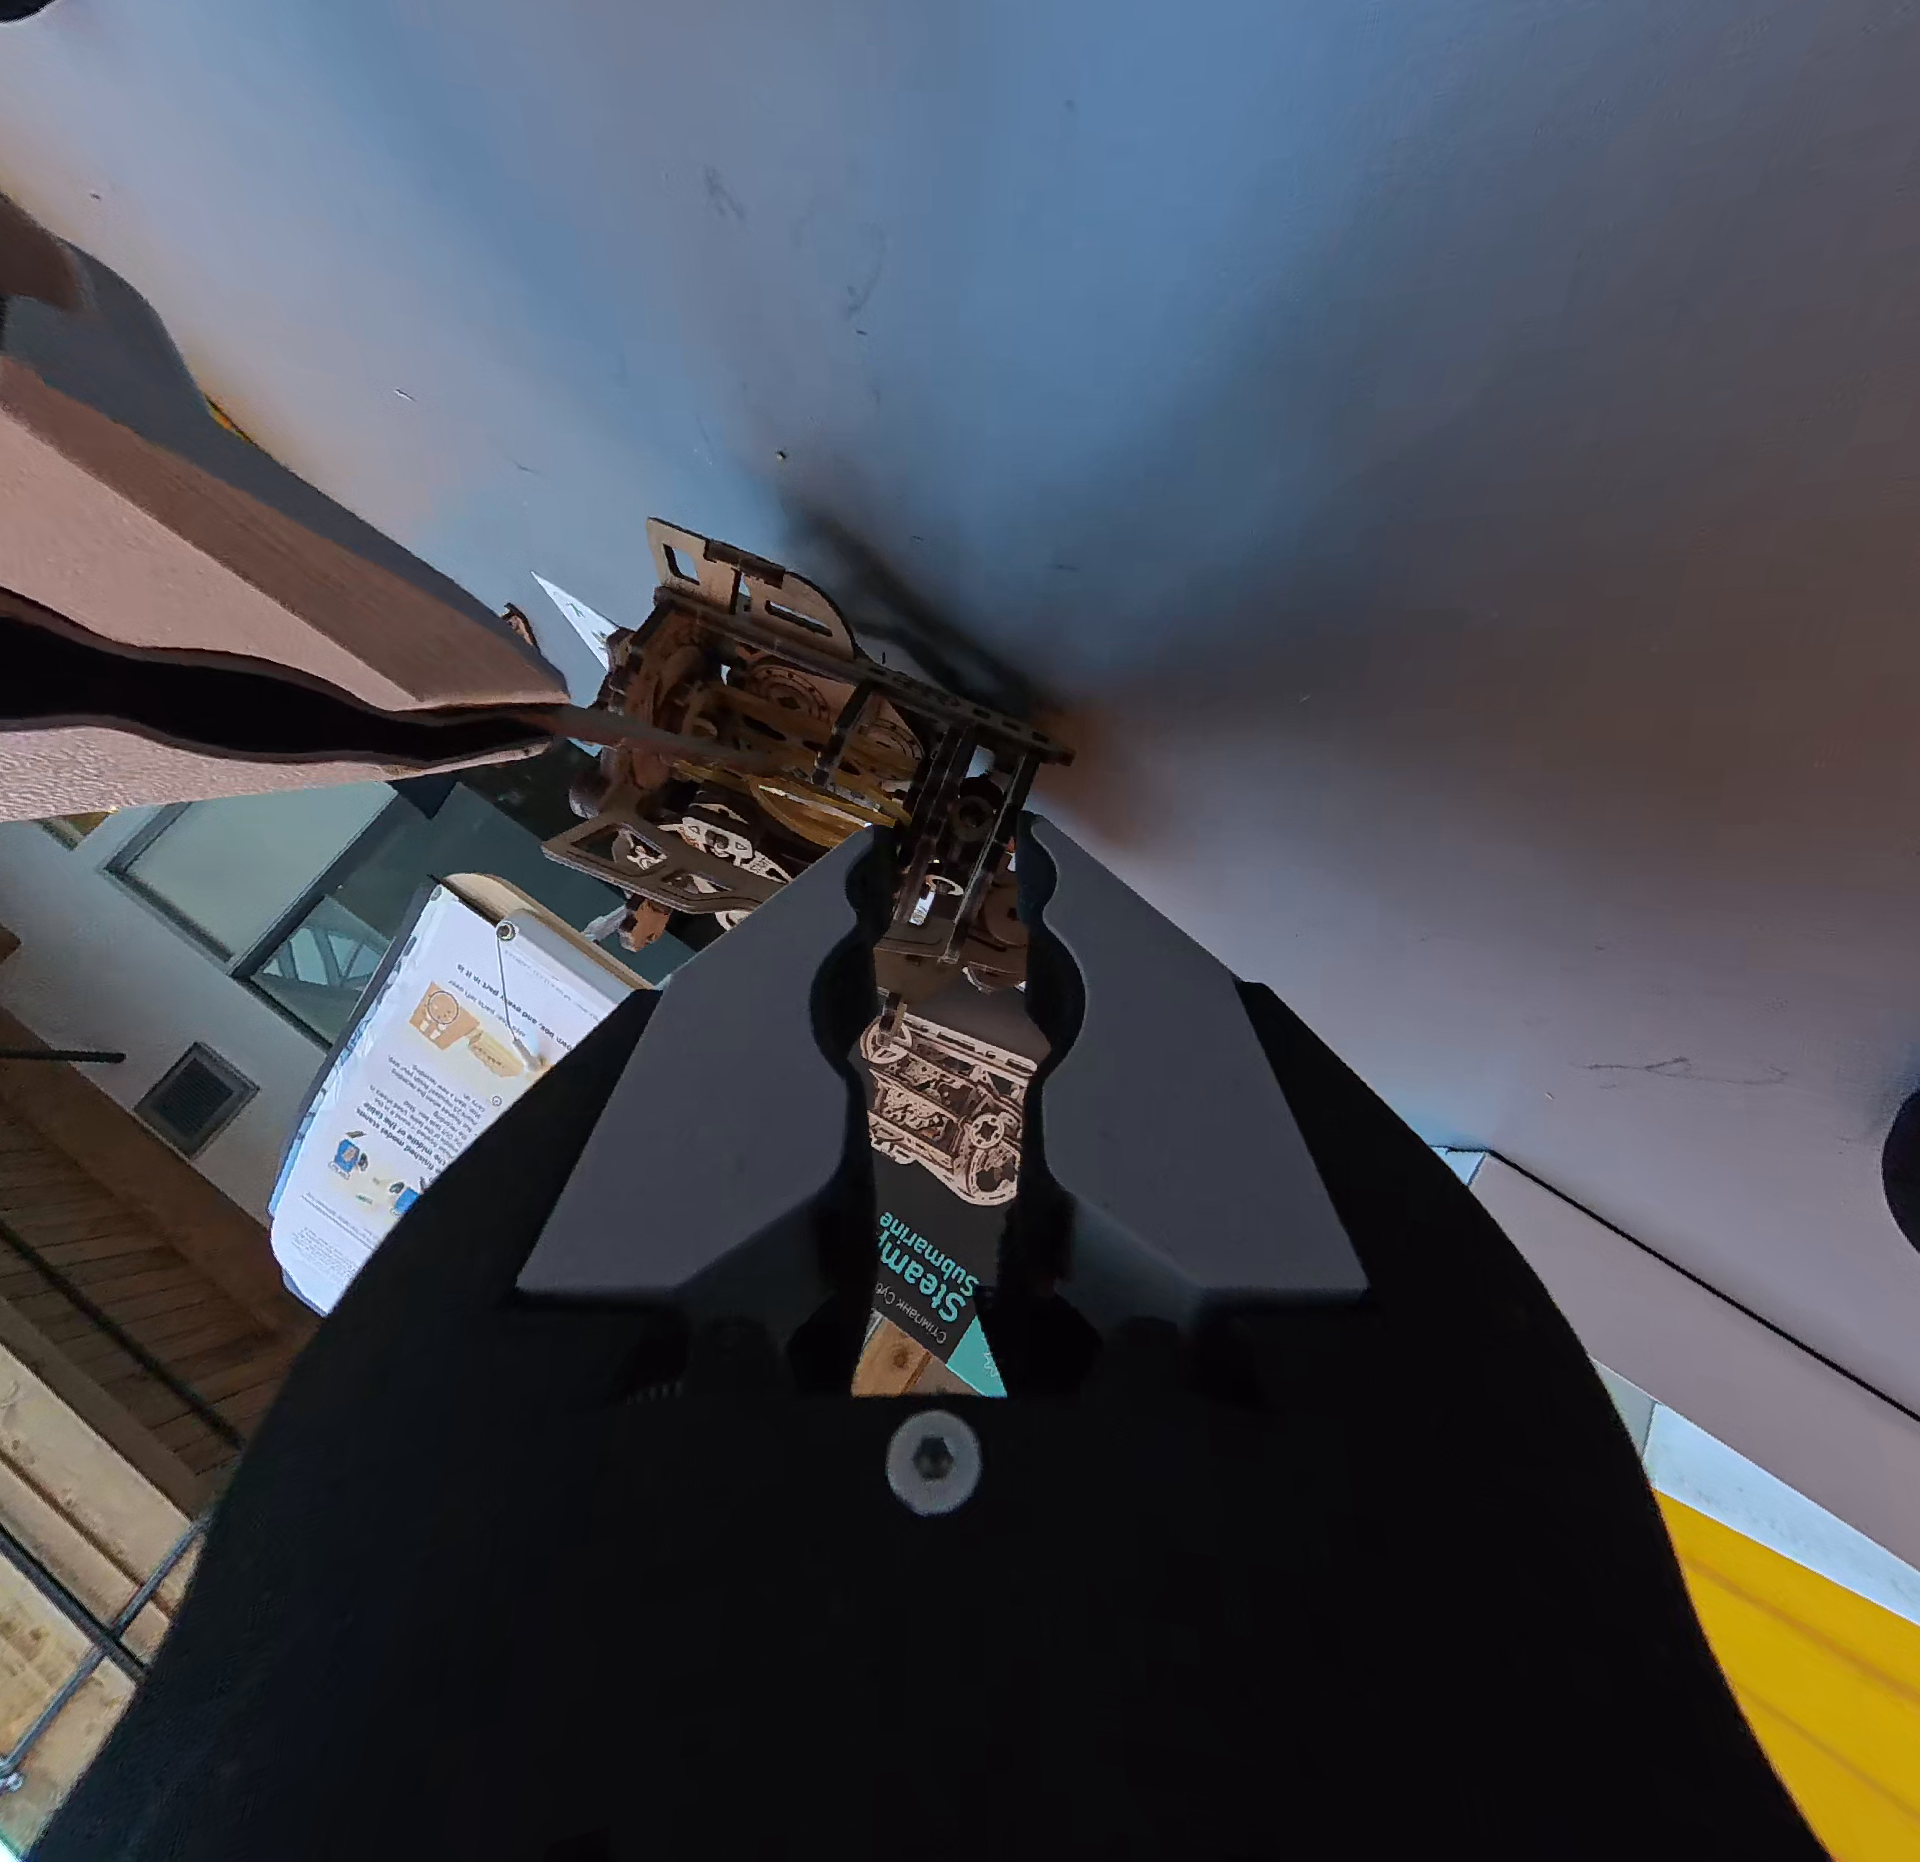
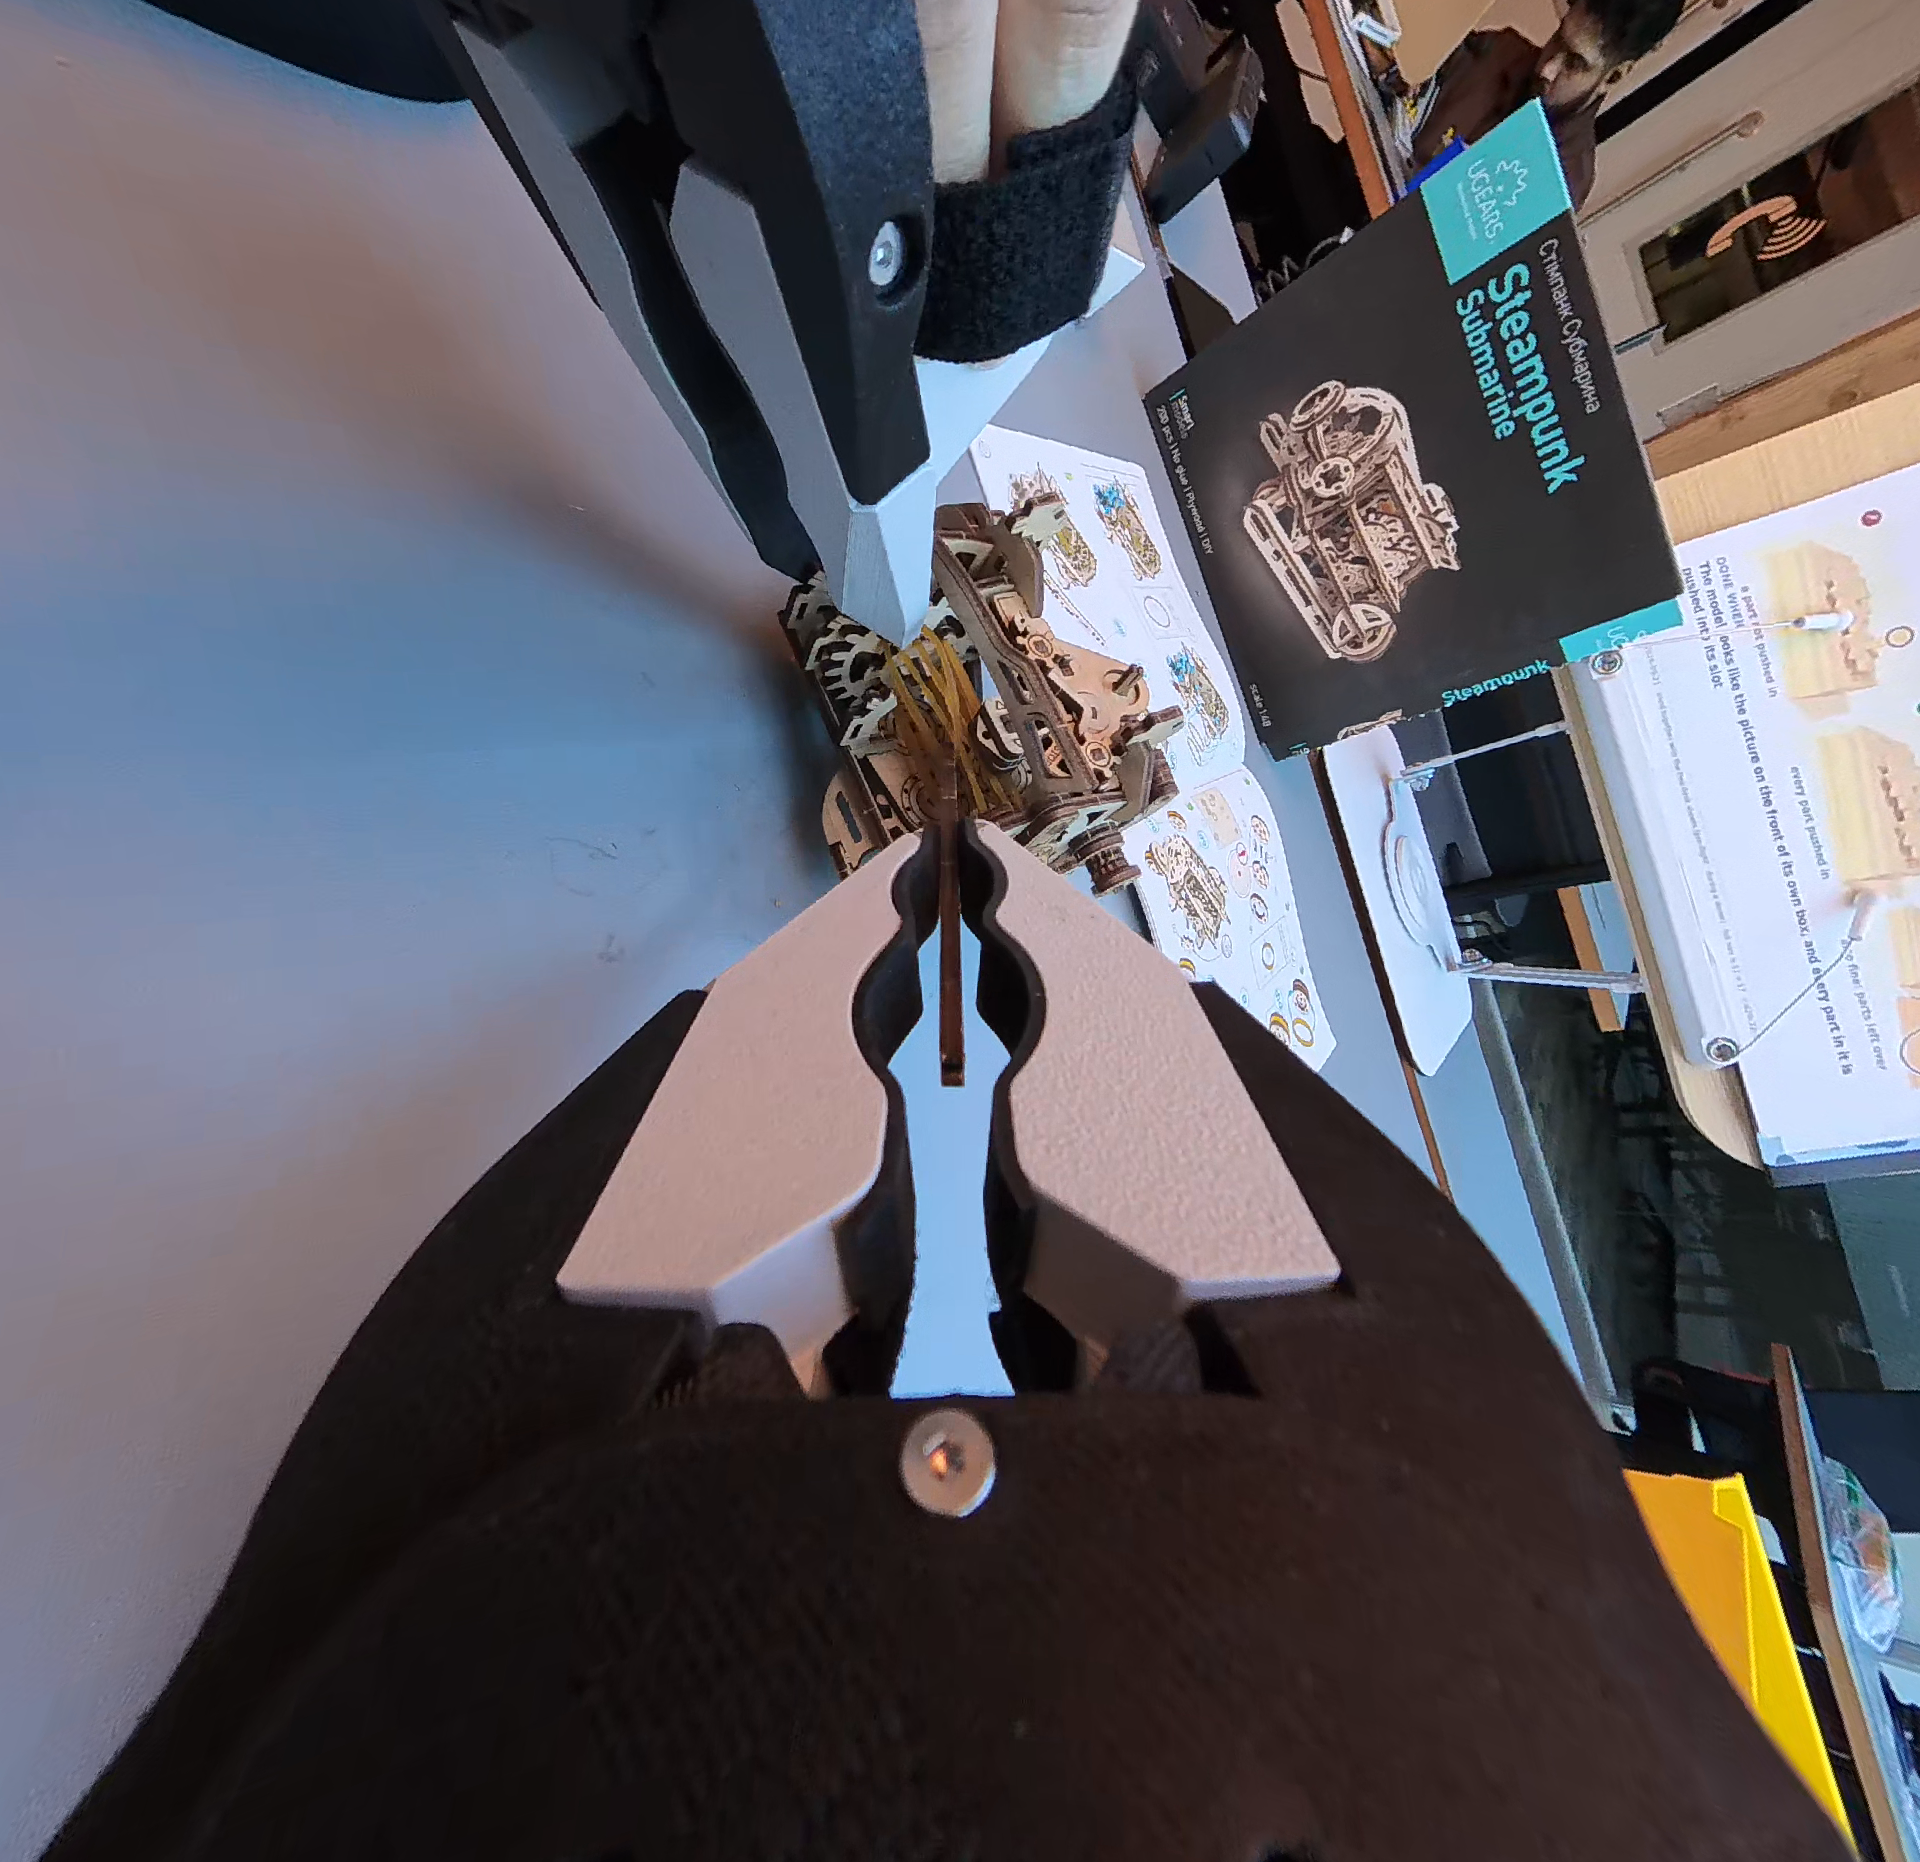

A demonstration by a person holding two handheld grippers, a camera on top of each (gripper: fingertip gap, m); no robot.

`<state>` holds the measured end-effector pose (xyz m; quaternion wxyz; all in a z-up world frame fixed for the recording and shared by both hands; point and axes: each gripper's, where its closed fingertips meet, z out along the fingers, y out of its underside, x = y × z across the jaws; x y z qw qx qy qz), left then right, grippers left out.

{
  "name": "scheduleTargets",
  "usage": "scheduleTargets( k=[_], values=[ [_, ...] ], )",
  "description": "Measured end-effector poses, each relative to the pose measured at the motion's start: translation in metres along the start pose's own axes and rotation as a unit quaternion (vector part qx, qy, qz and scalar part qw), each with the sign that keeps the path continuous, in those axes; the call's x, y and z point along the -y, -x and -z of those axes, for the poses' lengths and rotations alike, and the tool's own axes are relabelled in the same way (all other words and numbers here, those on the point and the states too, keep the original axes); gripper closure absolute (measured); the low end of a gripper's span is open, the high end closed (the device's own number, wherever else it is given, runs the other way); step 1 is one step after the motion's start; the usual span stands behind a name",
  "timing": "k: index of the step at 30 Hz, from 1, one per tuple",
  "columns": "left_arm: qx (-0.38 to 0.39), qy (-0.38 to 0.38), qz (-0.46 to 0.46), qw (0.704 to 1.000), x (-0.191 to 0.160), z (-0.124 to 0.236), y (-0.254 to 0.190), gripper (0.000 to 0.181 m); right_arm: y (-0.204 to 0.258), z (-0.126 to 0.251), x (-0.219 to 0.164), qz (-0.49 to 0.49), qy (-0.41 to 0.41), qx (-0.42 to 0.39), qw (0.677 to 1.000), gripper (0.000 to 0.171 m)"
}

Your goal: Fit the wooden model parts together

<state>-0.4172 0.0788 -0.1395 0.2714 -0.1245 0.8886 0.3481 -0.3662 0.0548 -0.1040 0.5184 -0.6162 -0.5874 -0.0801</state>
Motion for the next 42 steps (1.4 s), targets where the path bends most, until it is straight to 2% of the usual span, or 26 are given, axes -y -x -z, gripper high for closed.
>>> scheduleTargets(
  k=[42],
  values=[
    [-0.003, -0.005, 0.02, 1.0, 0.003, -0.001, 0.003, 0.162, -0.017, 0.003, -0.008, -0.064, 0.01, -0.034, 0.997, 0.17]
  ],
)
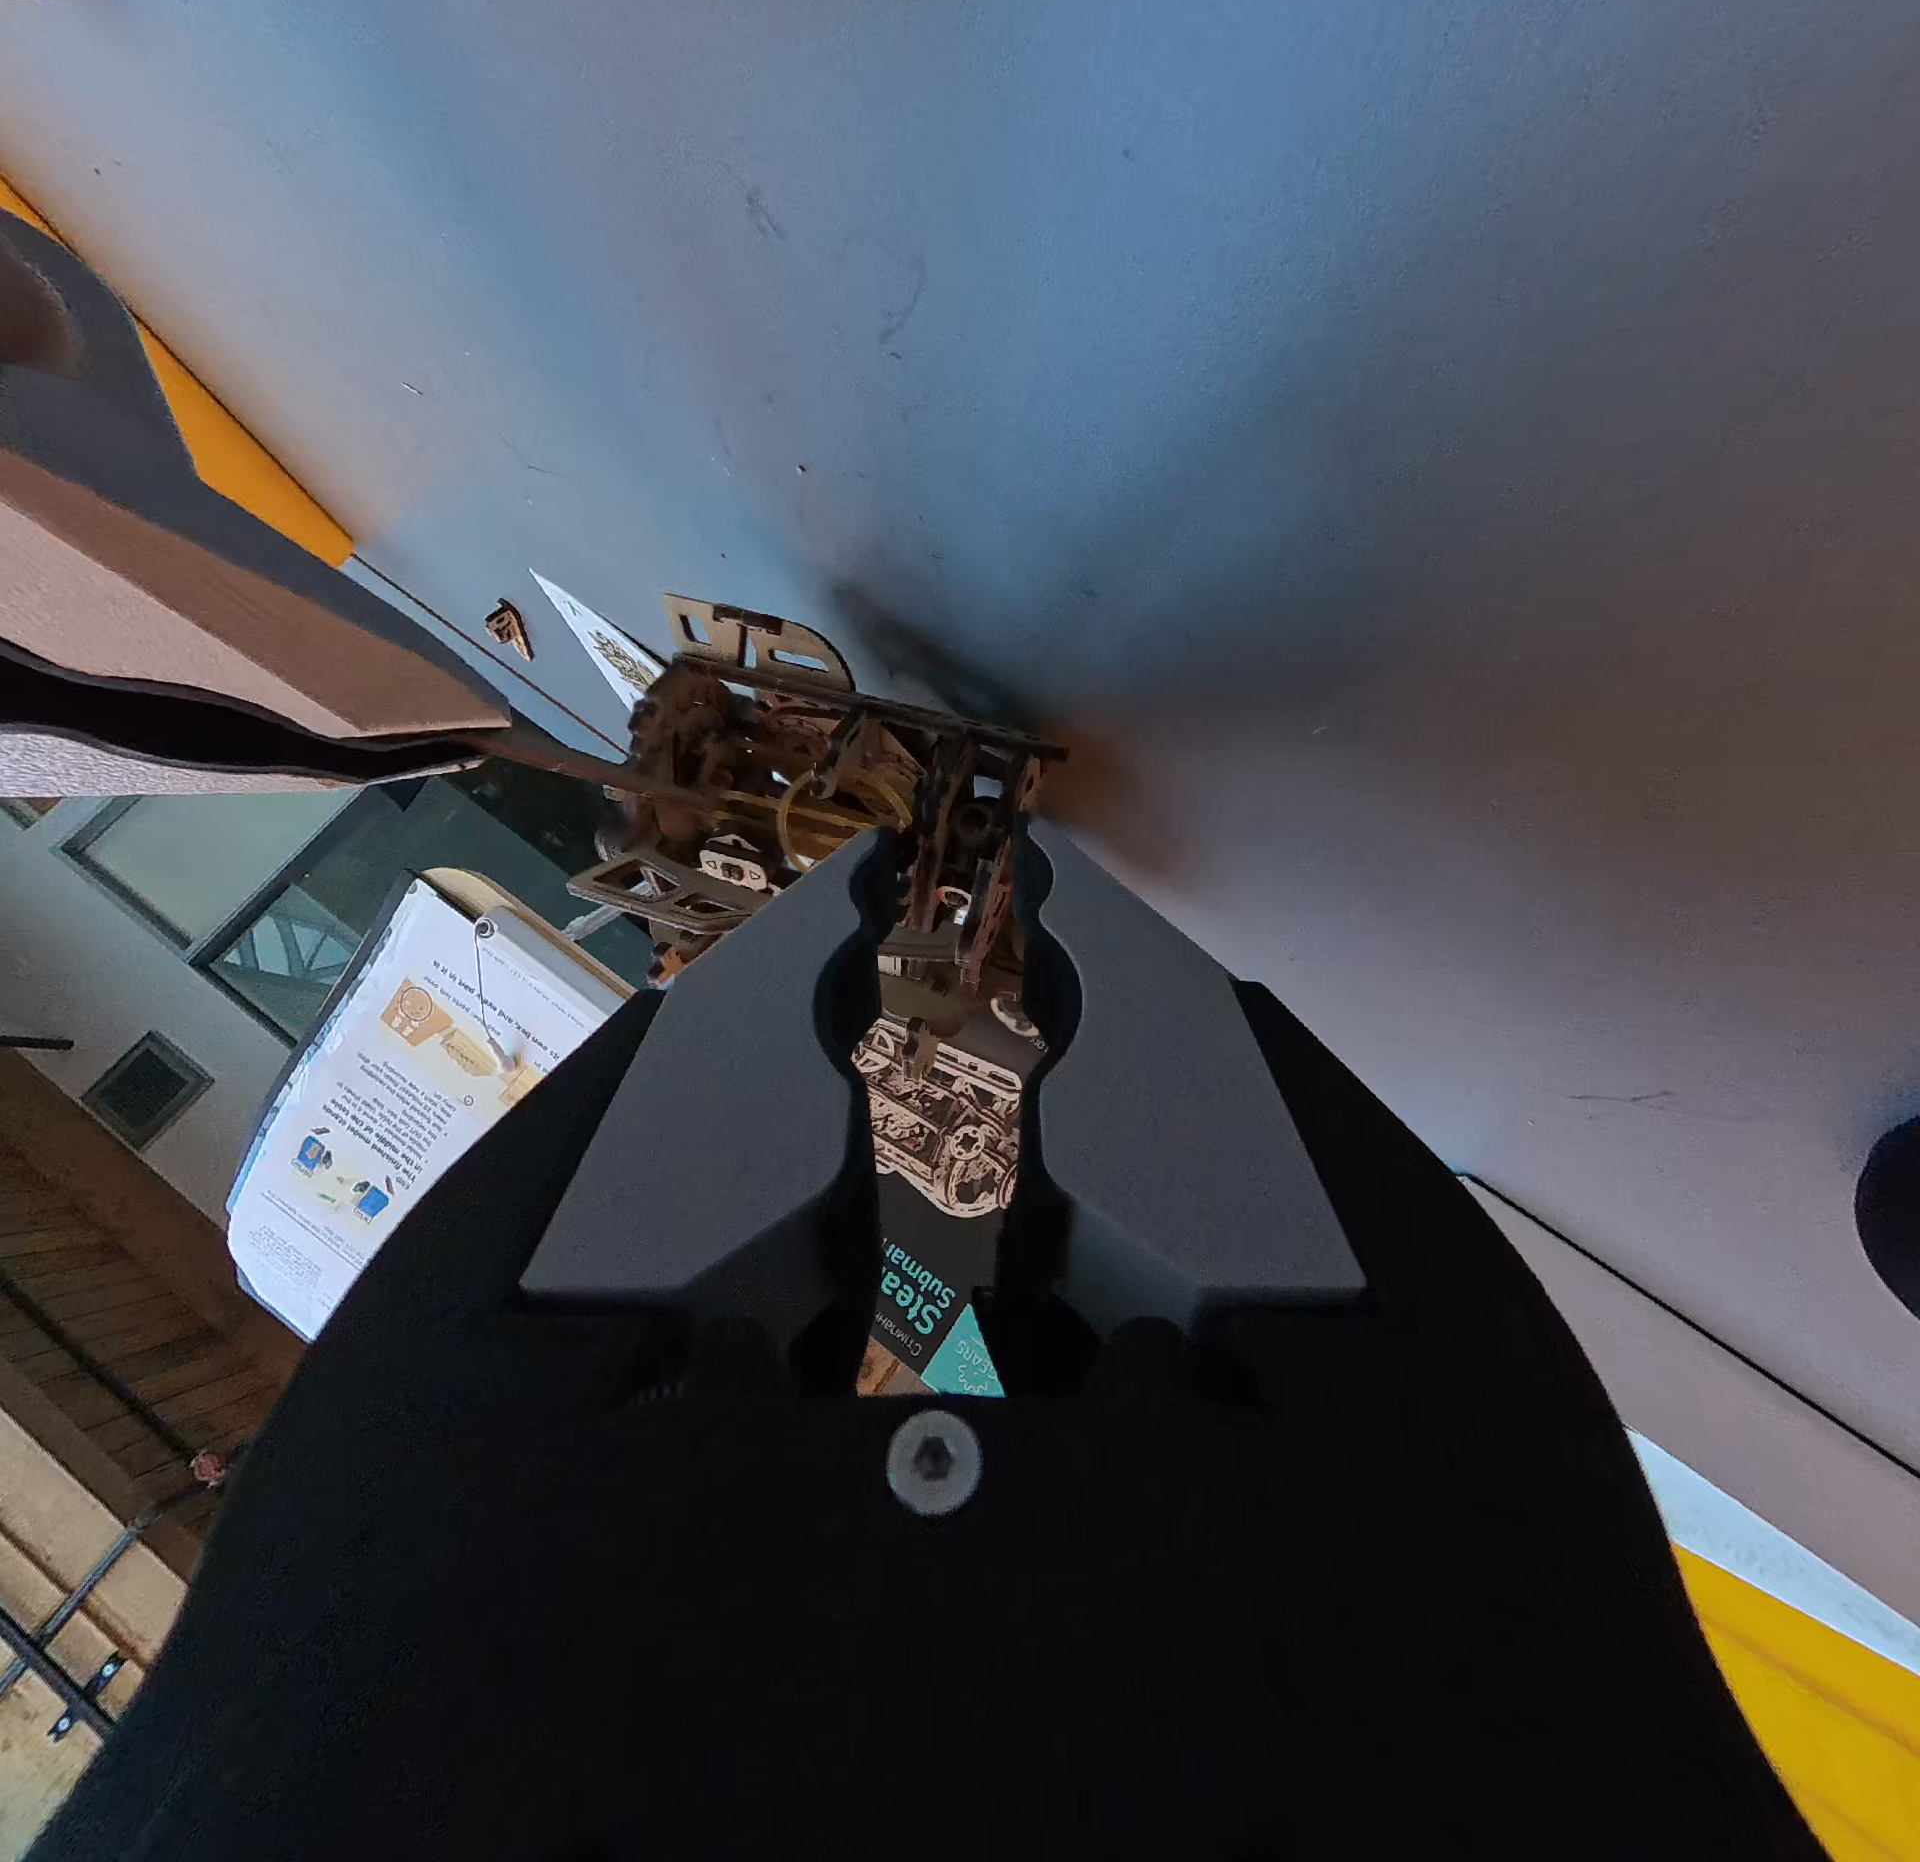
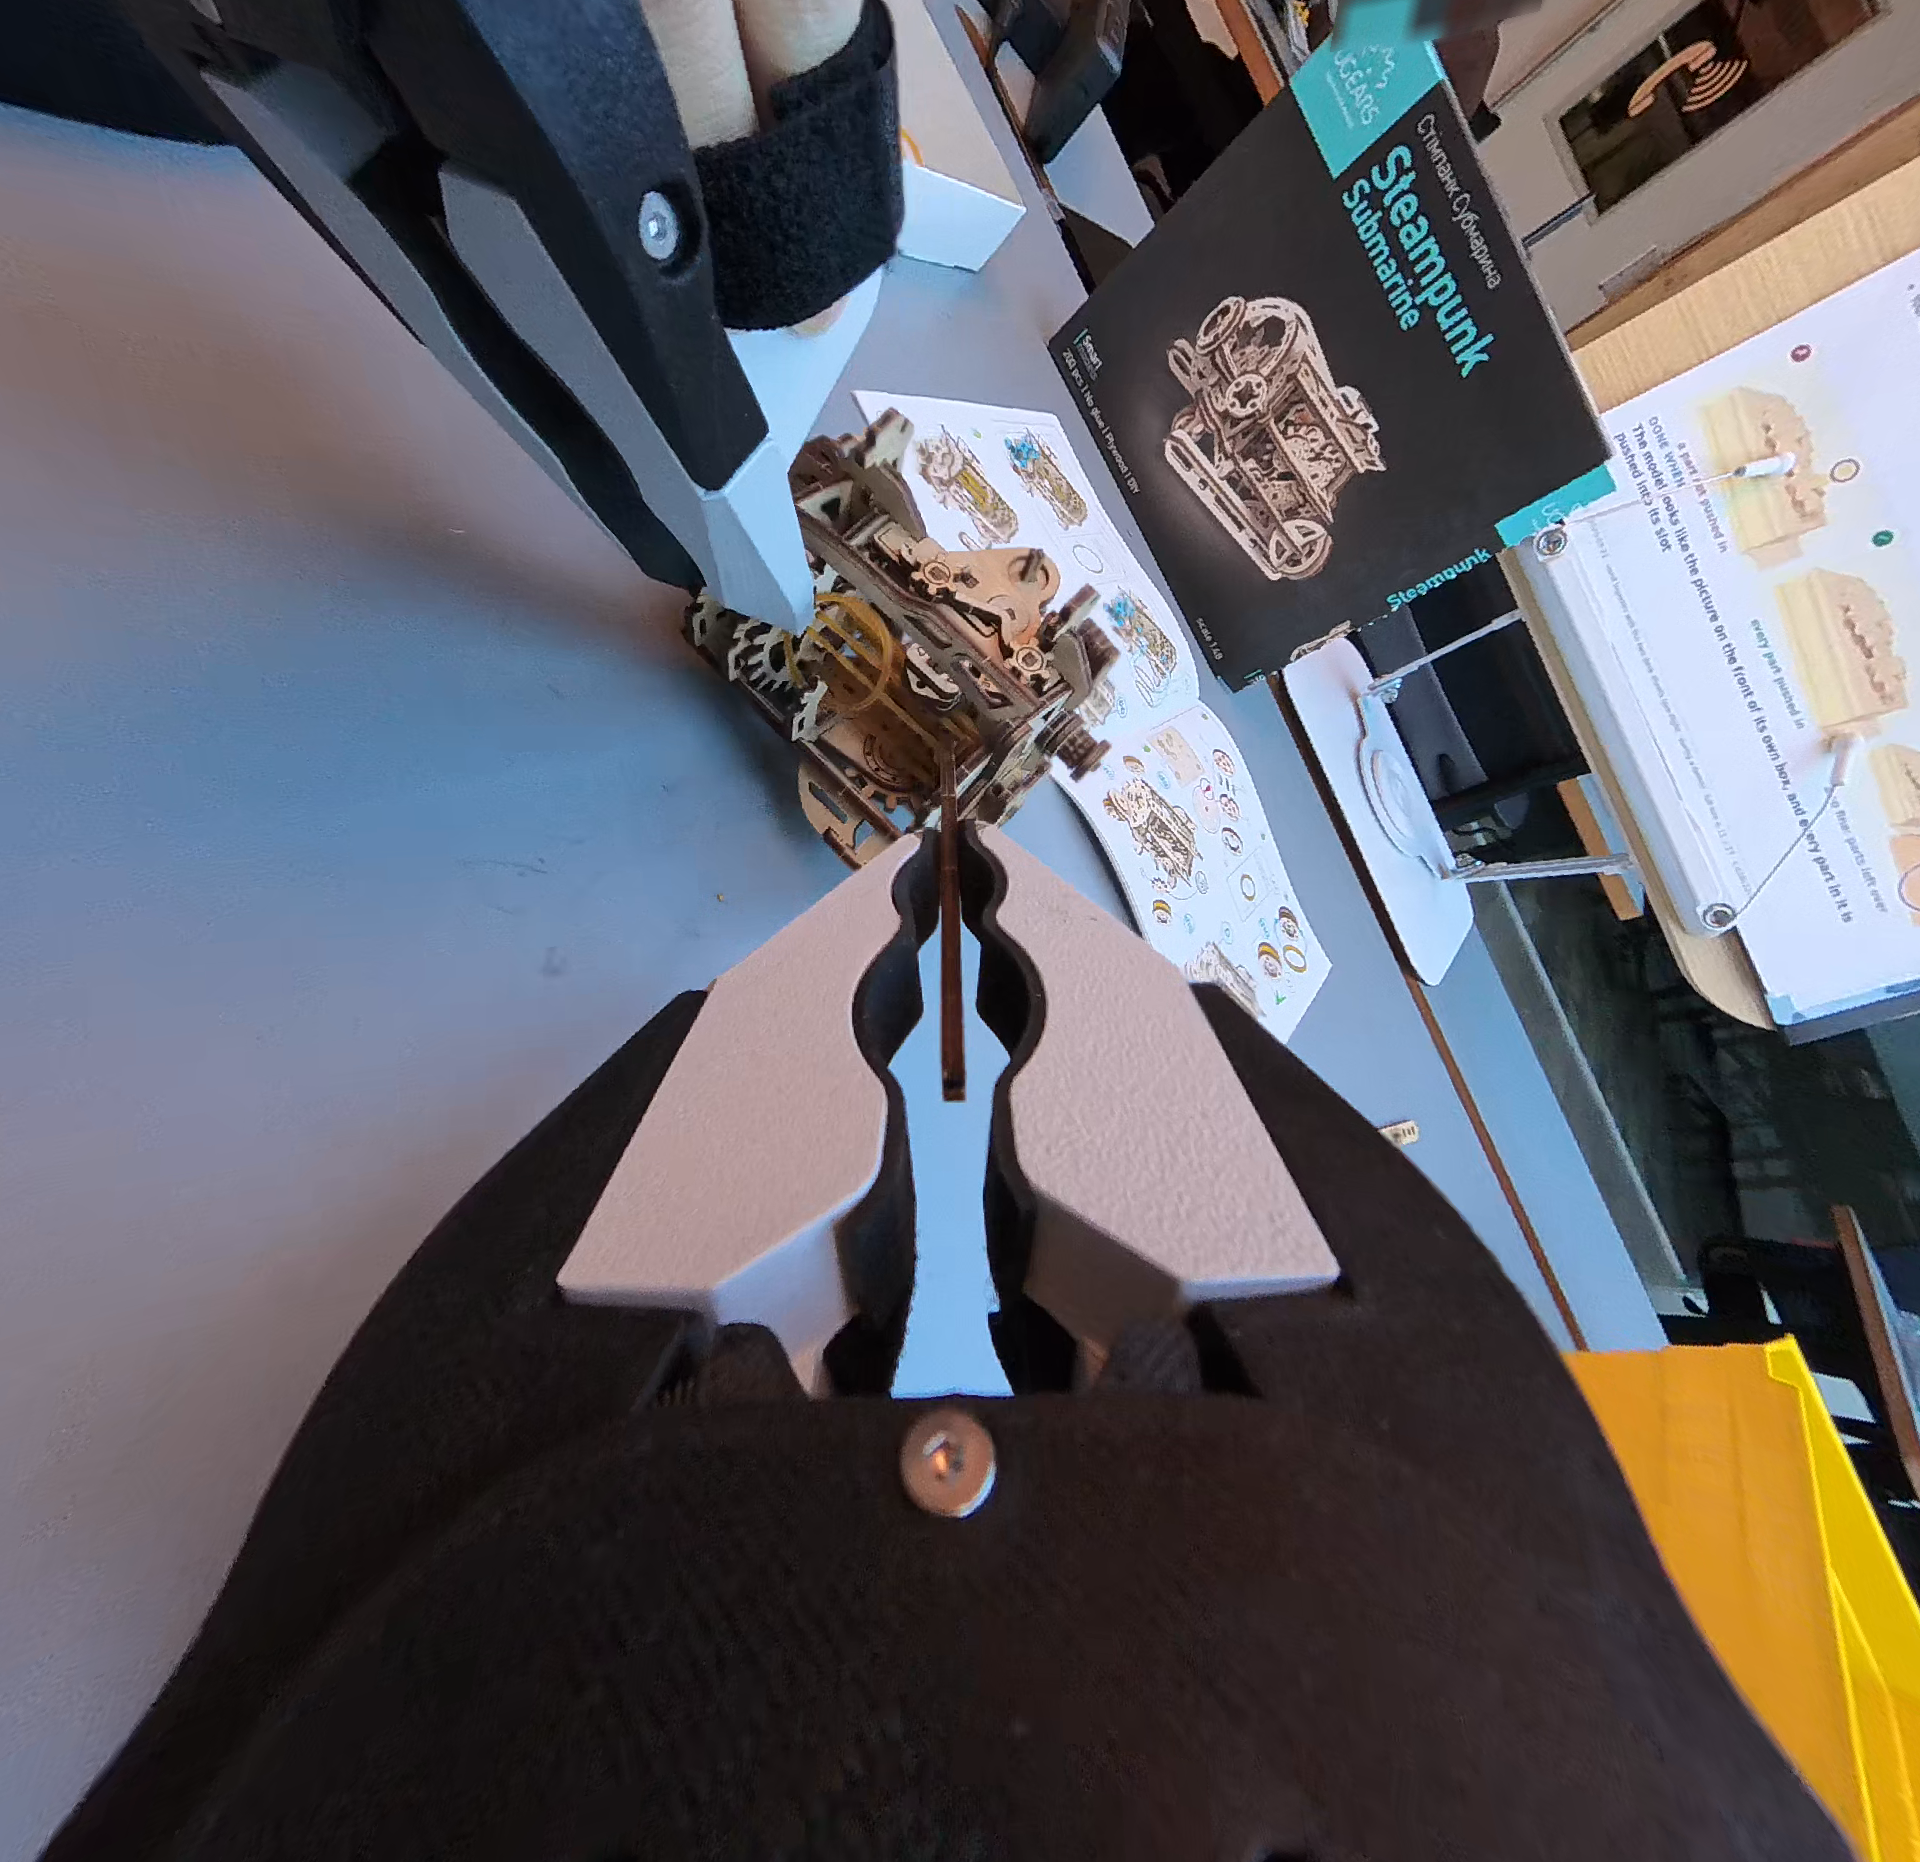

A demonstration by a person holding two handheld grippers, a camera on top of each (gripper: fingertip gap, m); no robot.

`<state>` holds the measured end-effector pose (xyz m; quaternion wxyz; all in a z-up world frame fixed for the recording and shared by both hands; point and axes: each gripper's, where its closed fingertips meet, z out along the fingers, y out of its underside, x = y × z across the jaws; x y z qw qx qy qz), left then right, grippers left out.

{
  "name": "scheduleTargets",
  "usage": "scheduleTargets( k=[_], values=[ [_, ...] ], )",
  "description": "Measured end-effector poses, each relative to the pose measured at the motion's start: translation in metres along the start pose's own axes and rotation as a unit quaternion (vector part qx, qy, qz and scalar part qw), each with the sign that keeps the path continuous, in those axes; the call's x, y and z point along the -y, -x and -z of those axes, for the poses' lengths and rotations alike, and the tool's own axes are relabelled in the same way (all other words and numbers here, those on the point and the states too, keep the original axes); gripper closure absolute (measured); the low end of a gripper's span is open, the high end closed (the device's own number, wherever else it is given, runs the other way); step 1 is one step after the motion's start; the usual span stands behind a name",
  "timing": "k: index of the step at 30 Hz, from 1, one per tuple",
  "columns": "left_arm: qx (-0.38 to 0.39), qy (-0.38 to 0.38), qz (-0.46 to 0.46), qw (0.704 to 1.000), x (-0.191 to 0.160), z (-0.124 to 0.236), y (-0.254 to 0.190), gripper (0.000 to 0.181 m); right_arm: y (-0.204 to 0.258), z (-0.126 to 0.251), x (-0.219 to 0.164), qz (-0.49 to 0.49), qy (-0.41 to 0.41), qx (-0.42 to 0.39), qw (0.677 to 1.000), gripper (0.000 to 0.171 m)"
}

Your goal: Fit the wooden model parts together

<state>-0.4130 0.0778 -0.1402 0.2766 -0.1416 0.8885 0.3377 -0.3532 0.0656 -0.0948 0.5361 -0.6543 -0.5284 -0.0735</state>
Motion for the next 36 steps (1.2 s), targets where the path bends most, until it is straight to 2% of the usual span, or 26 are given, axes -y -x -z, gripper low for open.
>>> scheduleTargets(
  k=[4, 12, 22, 36],
  values=[
    [0.005, 0.003, -0.01, 1.0, -0.001, 0.0, 0.0, 0.162, 0.012, -0.002, 0.002, 0.038, -0.001, 0.013, 0.999, 0.17],
    [0.007, 0.007, -0.014, 1.0, -0.001, 0.0, -0.001, 0.161, 0.017, 0.002, 0.015, 0.041, -0.038, 0.028, 0.998, 0.17],
    [0.008, 0.01, -0.012, 1.0, 0.0, -0.001, 0.001, 0.161, 0.014, -0.013, 0.01, 0.057, -0.005, 0.016, 0.998, 0.17],
    [0.003, 0.008, 0.002, 1.0, -0.002, -0.001, 0.002, 0.162, 0.004, -0.009, 0.002, 0.021, 0.008, 0.001, 1.0, 0.17]
  ],
)
